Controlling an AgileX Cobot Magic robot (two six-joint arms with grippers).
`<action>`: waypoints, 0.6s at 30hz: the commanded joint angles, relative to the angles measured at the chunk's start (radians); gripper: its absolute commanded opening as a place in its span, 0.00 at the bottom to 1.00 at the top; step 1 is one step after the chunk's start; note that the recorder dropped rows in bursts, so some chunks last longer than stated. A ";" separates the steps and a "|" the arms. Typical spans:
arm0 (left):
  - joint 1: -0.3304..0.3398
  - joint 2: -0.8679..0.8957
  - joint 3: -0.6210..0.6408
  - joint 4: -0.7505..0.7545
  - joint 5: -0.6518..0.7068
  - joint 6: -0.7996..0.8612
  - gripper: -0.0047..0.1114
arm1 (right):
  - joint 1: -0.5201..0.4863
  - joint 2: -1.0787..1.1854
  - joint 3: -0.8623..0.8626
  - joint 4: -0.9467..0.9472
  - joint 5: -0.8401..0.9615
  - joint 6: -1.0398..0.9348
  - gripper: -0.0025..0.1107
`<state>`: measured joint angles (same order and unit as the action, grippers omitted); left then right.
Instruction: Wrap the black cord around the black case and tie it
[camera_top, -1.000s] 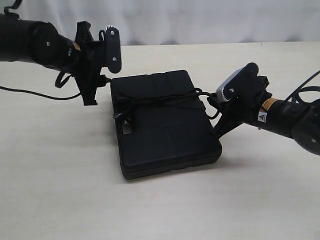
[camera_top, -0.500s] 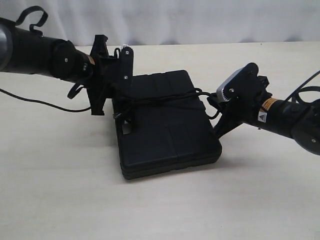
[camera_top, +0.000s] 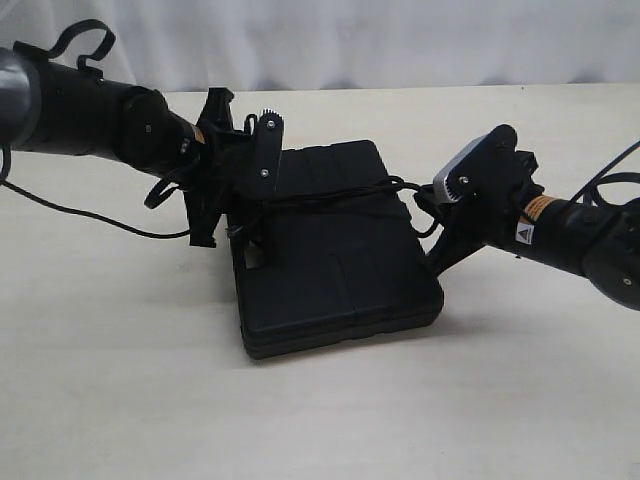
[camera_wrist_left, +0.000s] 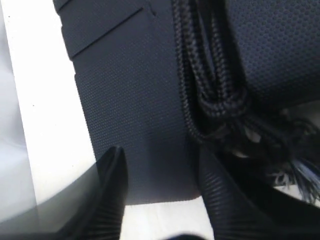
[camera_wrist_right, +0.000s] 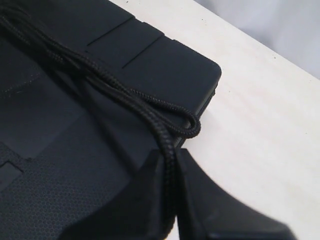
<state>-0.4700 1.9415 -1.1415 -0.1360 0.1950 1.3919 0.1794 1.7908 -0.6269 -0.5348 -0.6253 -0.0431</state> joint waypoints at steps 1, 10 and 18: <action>-0.007 0.024 0.002 -0.004 -0.035 0.002 0.40 | -0.002 -0.008 -0.001 -0.011 -0.023 -0.008 0.06; -0.007 0.030 0.002 -0.005 -0.105 0.002 0.04 | -0.002 -0.008 -0.001 -0.011 -0.023 -0.008 0.06; -0.007 0.022 0.002 -0.007 -0.195 -0.064 0.04 | -0.002 -0.008 -0.001 -0.011 -0.025 -0.008 0.06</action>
<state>-0.4752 1.9730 -1.1415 -0.1360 0.0470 1.3753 0.1794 1.7908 -0.6269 -0.5348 -0.6294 -0.0431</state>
